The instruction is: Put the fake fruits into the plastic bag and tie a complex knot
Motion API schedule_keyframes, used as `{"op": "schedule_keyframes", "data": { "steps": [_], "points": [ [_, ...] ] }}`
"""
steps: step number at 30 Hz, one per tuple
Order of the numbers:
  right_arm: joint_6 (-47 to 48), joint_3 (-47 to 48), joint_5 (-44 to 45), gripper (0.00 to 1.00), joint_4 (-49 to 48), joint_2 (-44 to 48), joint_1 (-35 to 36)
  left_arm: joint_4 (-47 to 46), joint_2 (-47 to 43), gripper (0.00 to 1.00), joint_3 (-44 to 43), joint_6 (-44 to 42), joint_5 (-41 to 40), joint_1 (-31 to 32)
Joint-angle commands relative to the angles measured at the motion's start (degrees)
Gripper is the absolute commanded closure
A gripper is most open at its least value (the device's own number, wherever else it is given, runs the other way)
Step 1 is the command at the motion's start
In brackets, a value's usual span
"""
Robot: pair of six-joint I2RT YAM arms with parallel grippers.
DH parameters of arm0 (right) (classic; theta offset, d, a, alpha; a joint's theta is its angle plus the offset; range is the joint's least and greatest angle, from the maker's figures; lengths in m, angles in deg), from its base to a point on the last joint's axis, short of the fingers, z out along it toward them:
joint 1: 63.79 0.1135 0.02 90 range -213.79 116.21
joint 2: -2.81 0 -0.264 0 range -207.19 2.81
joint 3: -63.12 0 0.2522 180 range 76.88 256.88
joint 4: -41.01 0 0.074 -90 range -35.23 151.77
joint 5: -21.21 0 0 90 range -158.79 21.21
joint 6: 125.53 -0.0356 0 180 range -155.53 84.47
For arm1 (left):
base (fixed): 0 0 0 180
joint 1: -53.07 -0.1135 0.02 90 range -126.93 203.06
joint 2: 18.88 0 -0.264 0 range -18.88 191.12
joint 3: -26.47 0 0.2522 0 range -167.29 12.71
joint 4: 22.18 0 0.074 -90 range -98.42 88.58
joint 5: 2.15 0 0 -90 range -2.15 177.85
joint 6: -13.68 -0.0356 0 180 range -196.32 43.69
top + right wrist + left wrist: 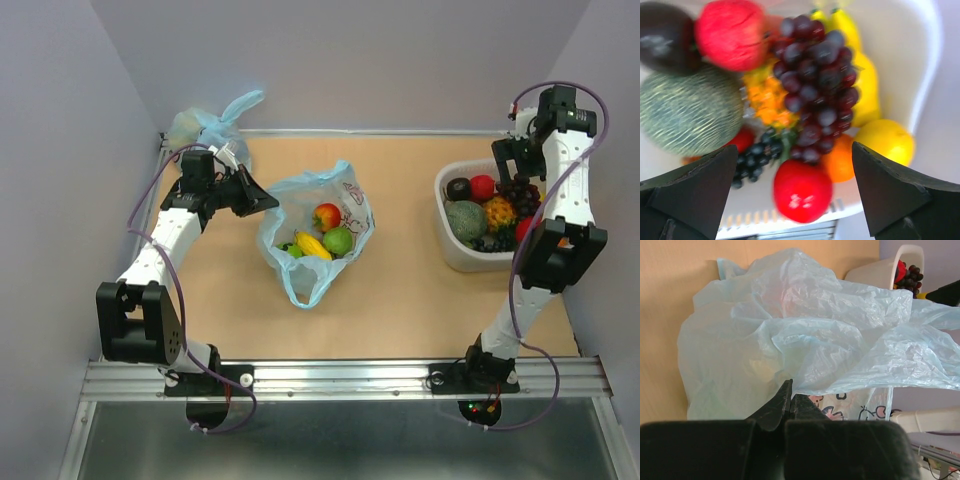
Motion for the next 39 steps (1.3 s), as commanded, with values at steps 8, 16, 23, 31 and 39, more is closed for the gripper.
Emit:
{"op": "schedule_keyframes", "data": {
  "steps": [8, 16, 23, 31, 39],
  "points": [
    [6.22, 0.90, 11.38, 0.00, -5.51, -4.57, -1.54, -0.36, 0.20, 1.00, -2.02, -1.91, 1.42, -0.38],
    [7.90, -3.06, 10.59, 0.00, -9.11, -8.09, -3.21, -0.10, 0.64, 1.00, -2.63, -2.00, 1.07, -0.29],
    [7.28, -3.15, 6.11, 0.11, -8.94, -11.08, -3.74, -0.01, 1.43, 1.00, -3.51, -2.27, 1.07, -0.29],
    [6.49, -0.17, 0.31, 0.60, -4.72, -10.47, -4.44, 0.52, 1.96, 1.00, -4.13, -2.79, 0.98, -0.29],
    [6.75, 2.39, -5.06, 0.87, -1.38, -3.00, -4.71, 0.43, 1.96, 1.00, -3.69, -2.97, 0.98, -0.38]
  ]
}}
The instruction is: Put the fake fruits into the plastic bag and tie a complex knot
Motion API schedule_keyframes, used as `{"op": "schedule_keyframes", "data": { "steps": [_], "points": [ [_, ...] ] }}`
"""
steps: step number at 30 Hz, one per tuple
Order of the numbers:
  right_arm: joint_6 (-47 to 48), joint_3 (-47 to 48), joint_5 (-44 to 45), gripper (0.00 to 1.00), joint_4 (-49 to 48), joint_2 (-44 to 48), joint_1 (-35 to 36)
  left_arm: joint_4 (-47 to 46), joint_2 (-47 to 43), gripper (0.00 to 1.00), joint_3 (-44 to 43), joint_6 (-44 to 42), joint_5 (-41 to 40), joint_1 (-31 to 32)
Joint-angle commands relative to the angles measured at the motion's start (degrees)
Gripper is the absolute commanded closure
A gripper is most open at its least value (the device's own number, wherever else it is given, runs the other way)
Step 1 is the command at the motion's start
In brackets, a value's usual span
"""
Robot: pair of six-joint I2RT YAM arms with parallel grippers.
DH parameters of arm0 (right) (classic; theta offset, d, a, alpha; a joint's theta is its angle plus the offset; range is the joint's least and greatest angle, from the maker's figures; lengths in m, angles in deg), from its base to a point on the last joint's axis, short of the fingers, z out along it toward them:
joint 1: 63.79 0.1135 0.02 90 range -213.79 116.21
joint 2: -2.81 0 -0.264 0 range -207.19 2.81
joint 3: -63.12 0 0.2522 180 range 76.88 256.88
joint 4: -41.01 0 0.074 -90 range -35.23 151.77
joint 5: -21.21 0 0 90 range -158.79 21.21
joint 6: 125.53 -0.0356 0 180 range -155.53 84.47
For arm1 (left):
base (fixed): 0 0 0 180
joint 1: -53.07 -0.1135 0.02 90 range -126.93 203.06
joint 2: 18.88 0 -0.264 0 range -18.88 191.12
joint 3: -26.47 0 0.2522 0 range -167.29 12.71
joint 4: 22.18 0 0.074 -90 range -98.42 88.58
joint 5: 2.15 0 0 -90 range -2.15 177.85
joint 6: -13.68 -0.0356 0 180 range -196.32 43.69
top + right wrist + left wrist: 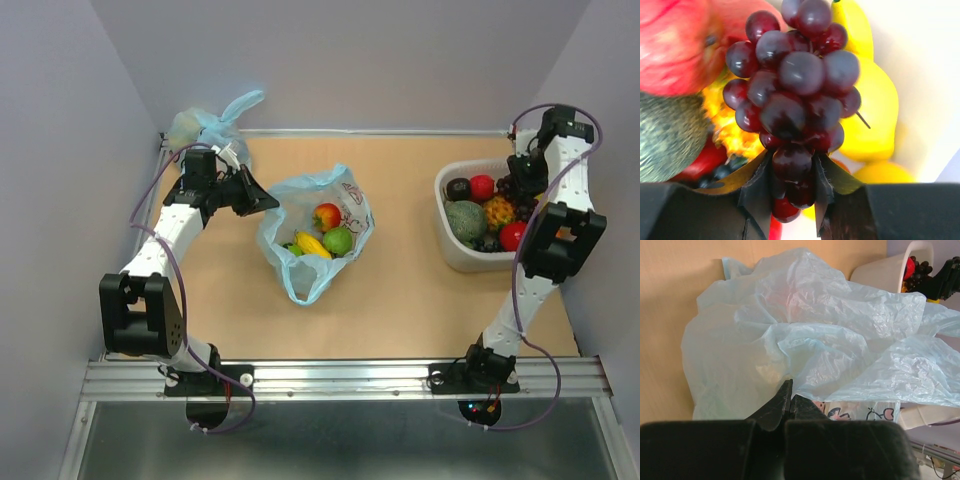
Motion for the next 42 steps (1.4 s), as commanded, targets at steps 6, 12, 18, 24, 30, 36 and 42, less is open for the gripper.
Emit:
{"op": "schedule_keyframes", "data": {
  "steps": [6, 12, 18, 24, 30, 36, 42],
  "points": [
    [-0.61, 8.57, -7.39, 0.93, 4.14, 10.02, -0.29, 0.15, 0.06, 1.00, -3.08, -1.57, 1.13, -0.29],
    [-2.02, 15.07, -14.33, 0.97, 8.88, 11.08, -0.29, 0.41, 0.24, 1.00, -3.78, -1.75, 1.31, -0.29],
    [-4.13, 13.15, -28.11, 0.99, 8.89, 17.67, -0.03, 0.32, -0.11, 1.00, -3.08, -1.75, 1.31, -0.29],
    [-5.97, 8.50, -38.86, 0.99, 8.89, 24.35, 7.86, 0.50, -0.64, 1.00, -2.55, -1.84, 1.40, -0.29],
    [-10.27, 6.90, -44.39, 0.99, 8.28, 27.08, 22.98, 0.24, -0.90, 1.00, -1.94, -1.31, 1.48, -0.29],
    [-19.59, 9.53, -45.45, 1.00, -6.30, 26.47, 38.18, 0.06, -1.26, 1.00, -1.24, -1.13, 1.66, -0.29],
    [-13.81, 10.70, -44.32, 1.00, -7.28, 21.72, 52.78, 1.12, -1.17, 1.00, -2.29, -1.92, 1.66, -0.29]
  ]
}}
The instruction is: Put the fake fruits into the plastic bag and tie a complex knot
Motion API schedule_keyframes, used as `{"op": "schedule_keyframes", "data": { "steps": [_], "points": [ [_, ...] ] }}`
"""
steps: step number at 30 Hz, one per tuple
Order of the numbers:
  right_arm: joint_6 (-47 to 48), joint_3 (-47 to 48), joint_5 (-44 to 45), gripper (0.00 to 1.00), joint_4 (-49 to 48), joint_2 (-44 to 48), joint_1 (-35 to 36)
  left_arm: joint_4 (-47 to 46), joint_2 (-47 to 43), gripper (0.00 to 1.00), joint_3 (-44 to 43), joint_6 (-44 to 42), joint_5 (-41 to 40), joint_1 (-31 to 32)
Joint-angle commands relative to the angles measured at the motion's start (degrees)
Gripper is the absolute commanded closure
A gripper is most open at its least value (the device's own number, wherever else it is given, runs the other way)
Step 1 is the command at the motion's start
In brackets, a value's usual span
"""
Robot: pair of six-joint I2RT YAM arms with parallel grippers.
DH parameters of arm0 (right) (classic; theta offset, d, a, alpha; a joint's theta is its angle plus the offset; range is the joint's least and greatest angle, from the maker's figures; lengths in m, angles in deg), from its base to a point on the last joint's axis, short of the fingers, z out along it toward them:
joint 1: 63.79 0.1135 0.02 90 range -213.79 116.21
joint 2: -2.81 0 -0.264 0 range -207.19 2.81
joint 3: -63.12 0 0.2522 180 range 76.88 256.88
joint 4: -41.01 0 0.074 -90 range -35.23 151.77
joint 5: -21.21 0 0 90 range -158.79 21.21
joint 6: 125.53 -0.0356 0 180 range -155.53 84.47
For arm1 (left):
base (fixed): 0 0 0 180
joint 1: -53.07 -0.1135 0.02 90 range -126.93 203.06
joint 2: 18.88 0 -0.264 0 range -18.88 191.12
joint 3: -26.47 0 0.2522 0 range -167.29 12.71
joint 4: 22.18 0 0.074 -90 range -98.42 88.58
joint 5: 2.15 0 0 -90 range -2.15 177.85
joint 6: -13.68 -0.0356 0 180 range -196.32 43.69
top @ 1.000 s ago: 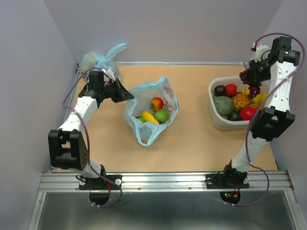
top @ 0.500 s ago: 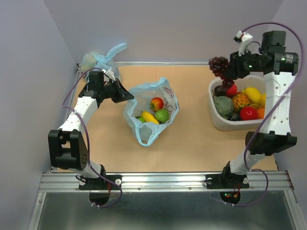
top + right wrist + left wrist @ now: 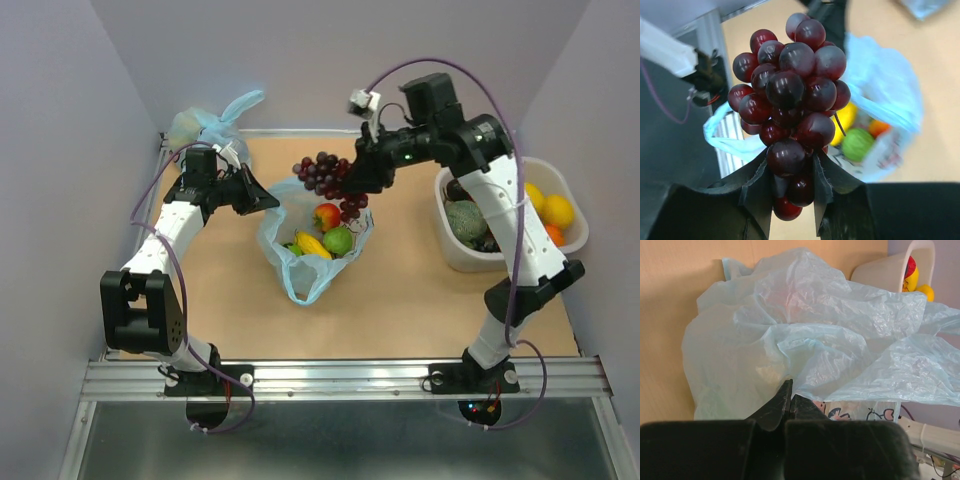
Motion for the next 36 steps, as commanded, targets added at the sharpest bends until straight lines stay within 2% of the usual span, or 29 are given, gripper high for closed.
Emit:
{"op": "schedule_keyframes", "data": {
  "steps": [1, 4, 8, 13, 18, 20, 23, 25, 27, 28, 29, 31, 34, 36],
  "points": [
    [5.85, -1.42, -0.12, 1.00, -5.49, -0.49, 9.13, 0.26, -2.02, 1.00, -1.37, -1.36, 1.38, -0.29],
    [13.52, -11.42, 5.24, 1.00, -13.11, 2.67, 14.34, -0.17, -2.02, 1.00, -1.46, -1.36, 1.81, -0.29],
    [16.79, -20.76, 12.88, 1.00, -26.57, 4.26, 15.49, -0.53, -2.11, 1.00, -1.02, -0.83, 2.08, -0.29],
    [22.75, -25.32, 18.34, 1.00, -30.97, 1.71, 15.49, 0.00, -2.37, 1.00, -0.85, -1.35, 1.99, -0.29],
    [22.86, -30.43, 19.84, 0.99, -32.04, 3.29, 15.49, 0.09, -2.02, 1.00, -1.02, -1.44, 2.08, -0.47],
    [22.77, -32.79, 20.45, 0.92, -32.21, 4.25, 15.49, 0.18, -1.58, 1.00, -1.37, -1.44, 2.17, -0.82],
    [21.54, -34.30, 24.39, 0.90, -32.13, 3.91, 15.49, 0.18, -1.41, 1.00, -1.55, -1.53, 2.34, -0.99],
    [19.96, -34.48, 26.25, 0.77, -32.13, 3.73, 15.49, 0.18, -1.23, 1.00, -1.64, -1.62, 2.52, -1.08],
    [18.47, -33.69, 26.08, 0.54, -32.04, 3.91, 15.49, 0.18, -1.05, 1.00, -1.64, -1.53, 2.52, -1.26],
    [16.29, -31.95, 25.65, 0.22, -31.95, 3.99, 15.49, 0.26, -0.97, 1.00, -1.81, -1.53, 2.69, -1.17],
    [15.05, -30.71, 25.29, 0.13, -31.95, 4.00, 15.49, 0.35, -0.88, 1.00, -1.90, -1.62, 2.69, -1.17],
    [12.06, -27.30, 24.41, 0.02, -31.51, 4.26, 15.49, 0.87, -0.44, 1.00, -2.60, -2.06, 2.61, -1.17],
    [8.02, -24.12, 23.45, 0.02, -31.25, 5.92, 15.49, 1.40, 0.09, 1.00, -3.39, -2.50, 2.61, -1.17],
    [4.58, -23.23, 24.75, 0.07, -31.25, 7.33, 15.40, 1.58, 0.35, 1.00, -3.75, -2.50, 2.69, -1.17]
  ]
}}
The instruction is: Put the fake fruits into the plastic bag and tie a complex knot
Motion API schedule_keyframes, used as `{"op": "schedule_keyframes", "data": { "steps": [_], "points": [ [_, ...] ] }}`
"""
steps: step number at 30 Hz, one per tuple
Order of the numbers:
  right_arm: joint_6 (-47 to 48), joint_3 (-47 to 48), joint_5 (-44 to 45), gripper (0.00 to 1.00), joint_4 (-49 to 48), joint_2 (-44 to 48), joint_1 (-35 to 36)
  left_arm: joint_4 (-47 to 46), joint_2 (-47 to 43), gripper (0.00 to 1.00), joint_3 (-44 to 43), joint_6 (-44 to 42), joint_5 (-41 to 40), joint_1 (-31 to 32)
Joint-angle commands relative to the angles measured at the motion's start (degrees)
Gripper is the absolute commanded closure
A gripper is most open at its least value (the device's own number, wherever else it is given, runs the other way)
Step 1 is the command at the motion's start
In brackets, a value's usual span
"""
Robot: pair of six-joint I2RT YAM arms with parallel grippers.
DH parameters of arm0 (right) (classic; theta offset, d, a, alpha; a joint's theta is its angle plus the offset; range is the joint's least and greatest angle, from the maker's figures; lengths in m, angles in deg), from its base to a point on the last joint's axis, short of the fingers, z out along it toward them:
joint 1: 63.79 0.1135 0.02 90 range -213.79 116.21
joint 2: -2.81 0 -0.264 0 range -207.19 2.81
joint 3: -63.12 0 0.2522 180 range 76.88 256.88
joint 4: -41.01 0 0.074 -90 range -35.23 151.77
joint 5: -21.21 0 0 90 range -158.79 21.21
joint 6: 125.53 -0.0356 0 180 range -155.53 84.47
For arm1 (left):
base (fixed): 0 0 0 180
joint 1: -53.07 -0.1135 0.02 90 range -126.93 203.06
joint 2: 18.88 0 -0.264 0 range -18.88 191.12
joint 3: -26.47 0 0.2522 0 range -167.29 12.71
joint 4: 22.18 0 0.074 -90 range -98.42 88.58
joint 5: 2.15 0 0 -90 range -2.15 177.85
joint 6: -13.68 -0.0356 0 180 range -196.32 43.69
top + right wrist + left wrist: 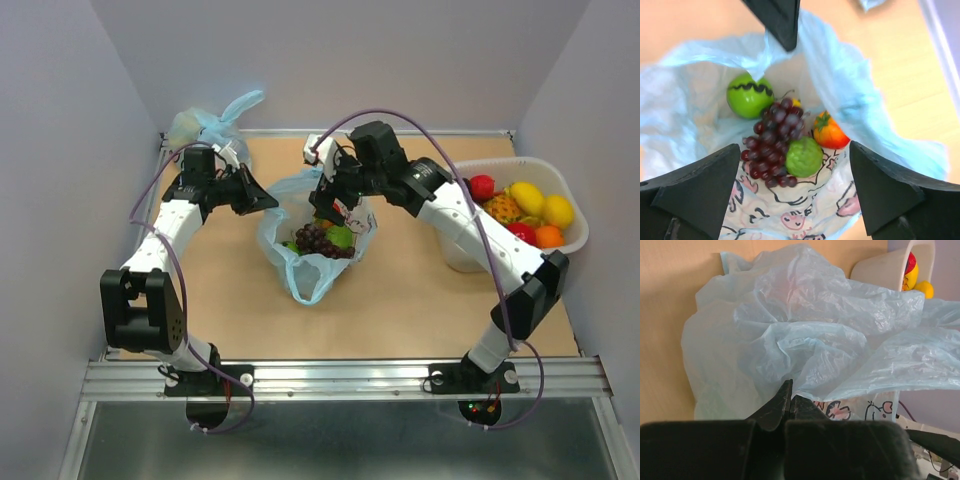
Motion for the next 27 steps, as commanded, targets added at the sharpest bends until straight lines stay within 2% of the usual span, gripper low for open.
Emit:
{"op": "schedule_keyframes", "data": {
  "steps": [1, 2, 3, 6, 8, 9, 10, 12, 15, 21, 24, 27],
  "points": [
    [-13.34, 6.45, 1.39, 0.09, -3.31, 7.85, 0.12, 0.03, 0.22, 1.00, -3.66, -1.54, 1.40, -0.41],
    [-16.10, 6.37, 2.54, 0.12, -3.40, 9.00, -0.31, 0.03, 0.22, 1.00, -3.84, -1.62, 1.32, -0.41],
    [-21.43, 5.06, 4.63, 0.20, -3.92, 10.49, -1.79, -0.14, 0.14, 1.00, -3.75, -1.62, 1.14, -0.41],
    [-26.75, 2.33, 5.54, 0.34, -4.54, 14.89, -6.89, -0.85, -0.04, 1.00, -3.14, -1.27, 1.05, -0.41],
    [-29.38, 2.23, 4.84, 0.39, -3.93, 15.52, -15.05, -1.29, -0.04, 1.00, -2.17, -0.75, 1.23, -0.41],
    [-29.48, 2.67, 2.05, 0.45, -3.41, 15.34, -18.39, -1.46, 0.05, 1.00, -1.99, -0.40, 1.32, -0.41],
    [-29.48, 2.93, 0.80, 0.50, -2.62, 14.82, -25.12, -1.81, -0.13, 1.00, -1.64, -0.22, 1.49, -0.41],
    [-28.43, 2.50, -1.93, 0.58, -0.16, 13.51, -31.49, -1.90, 0.05, 1.00, -1.46, -0.22, 1.49, -0.41],
    [-20.11, 0.48, -0.09, 0.61, 2.83, 10.96, -41.24, -1.73, -0.04, 1.00, -1.99, -0.57, 1.32, -0.41],
    [-13.58, -0.14, -0.18, 0.60, 9.07, 6.38, -50.31, -1.55, -0.39, 1.00, -1.90, -0.66, 1.05, -0.41],
    [-9.89, 2.31, 0.70, 0.58, 14.77, 2.35, -55.41, -1.64, -0.57, 1.00, -1.73, -0.83, 0.88, -0.41],
    [-6.55, 7.13, 0.96, 0.50, 21.80, -2.91, -59.11, -1.82, -0.57, 1.00, -1.38, -0.92, 0.88, -0.49]
  ]
}}
